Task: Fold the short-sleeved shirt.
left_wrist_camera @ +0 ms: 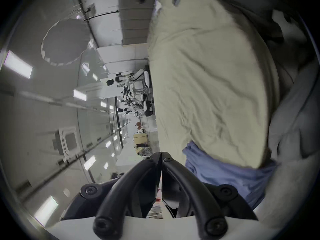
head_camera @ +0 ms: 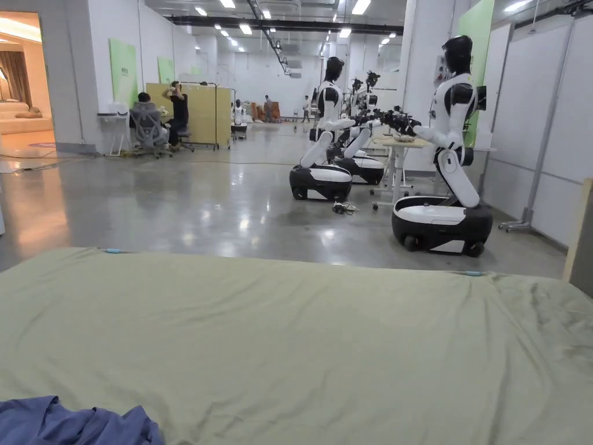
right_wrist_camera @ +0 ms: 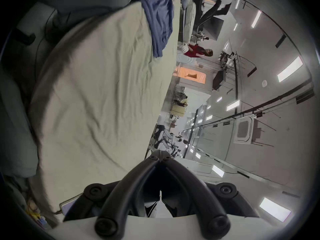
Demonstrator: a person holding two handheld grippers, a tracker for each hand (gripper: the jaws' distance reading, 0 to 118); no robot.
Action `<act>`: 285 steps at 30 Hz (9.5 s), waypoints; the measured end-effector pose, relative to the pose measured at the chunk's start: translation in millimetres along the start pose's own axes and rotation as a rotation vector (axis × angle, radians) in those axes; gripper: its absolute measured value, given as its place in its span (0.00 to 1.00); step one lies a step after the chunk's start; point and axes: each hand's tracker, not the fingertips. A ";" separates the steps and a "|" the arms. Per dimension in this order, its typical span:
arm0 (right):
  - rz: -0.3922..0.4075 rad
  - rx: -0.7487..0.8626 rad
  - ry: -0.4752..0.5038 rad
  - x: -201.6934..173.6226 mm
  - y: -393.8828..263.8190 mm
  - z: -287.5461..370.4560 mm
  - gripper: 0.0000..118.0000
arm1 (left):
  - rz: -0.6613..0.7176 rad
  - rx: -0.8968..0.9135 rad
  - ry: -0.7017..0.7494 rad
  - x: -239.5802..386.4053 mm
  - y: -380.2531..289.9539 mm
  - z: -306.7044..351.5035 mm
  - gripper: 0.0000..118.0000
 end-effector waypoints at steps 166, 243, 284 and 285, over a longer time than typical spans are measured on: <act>-1.921 -0.161 -0.049 101.8 -64.0 -1.4 0.00 | 1.547 0.195 0.014 -91.0 -50.2 32.5 0.02; -1.959 -0.542 0.364 76.5 -215.4 -217.2 0.02 | 1.657 -0.035 -0.384 -110.0 -93.6 -255.4 0.04; -1.733 -0.360 -0.315 454.7 -298.1 -328.3 0.02 | 1.604 -0.002 0.240 -433.8 -187.2 -280.6 0.04; -1.724 -0.362 -0.325 459.8 -300.8 -335.3 0.02 | 1.604 -0.012 0.245 -437.0 -186.6 -289.2 0.04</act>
